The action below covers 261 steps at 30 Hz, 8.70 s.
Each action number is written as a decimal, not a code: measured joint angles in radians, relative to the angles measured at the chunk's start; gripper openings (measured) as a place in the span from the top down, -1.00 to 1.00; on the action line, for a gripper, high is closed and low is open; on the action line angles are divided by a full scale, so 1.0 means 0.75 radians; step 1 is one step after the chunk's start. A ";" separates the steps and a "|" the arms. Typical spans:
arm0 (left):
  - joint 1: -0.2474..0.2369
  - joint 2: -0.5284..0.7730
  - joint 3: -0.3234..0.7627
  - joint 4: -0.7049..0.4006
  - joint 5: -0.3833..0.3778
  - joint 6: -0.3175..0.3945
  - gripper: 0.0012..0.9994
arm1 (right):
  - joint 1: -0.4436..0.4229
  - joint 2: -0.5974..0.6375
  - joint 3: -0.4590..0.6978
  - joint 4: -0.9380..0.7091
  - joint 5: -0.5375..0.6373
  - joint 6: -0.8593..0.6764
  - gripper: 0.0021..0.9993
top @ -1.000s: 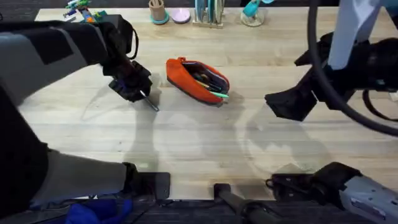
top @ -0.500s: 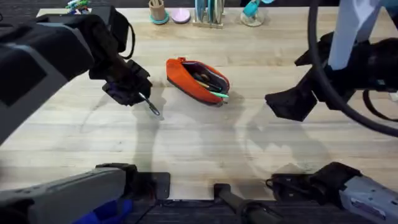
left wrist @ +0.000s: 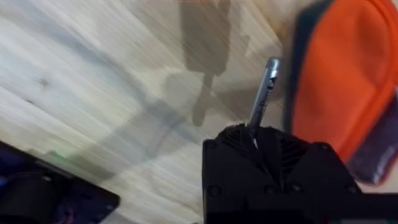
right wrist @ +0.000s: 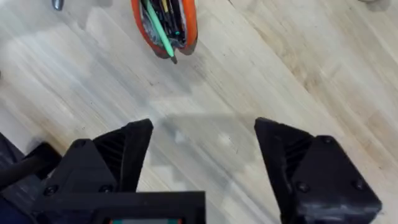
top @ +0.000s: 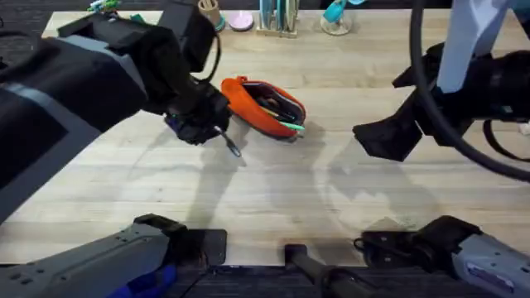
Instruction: Unzip the bag, pick up the pens from the table one at a time and place them inside, then zip the bag closed.
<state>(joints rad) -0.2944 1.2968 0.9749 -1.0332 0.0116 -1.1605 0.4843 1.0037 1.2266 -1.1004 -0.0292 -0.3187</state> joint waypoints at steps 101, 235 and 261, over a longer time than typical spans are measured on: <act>-0.429 0.696 0.771 -0.257 -0.151 -0.799 0.67 | 0.000 0.000 0.000 -0.006 -0.001 0.000 -0.99; 0.643 0.120 0.598 -0.163 0.829 2.384 -0.99 | 0.000 0.000 0.000 0.140 -0.001 0.332 -0.99; 0.826 0.496 0.598 -0.134 1.132 2.928 -0.99 | 0.000 0.000 0.000 0.205 -0.001 0.356 -1.00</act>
<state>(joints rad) 0.3254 1.6686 1.4235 -1.1336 0.8604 1.0358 0.4843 1.0037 1.2266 -0.9465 -0.0296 -0.0517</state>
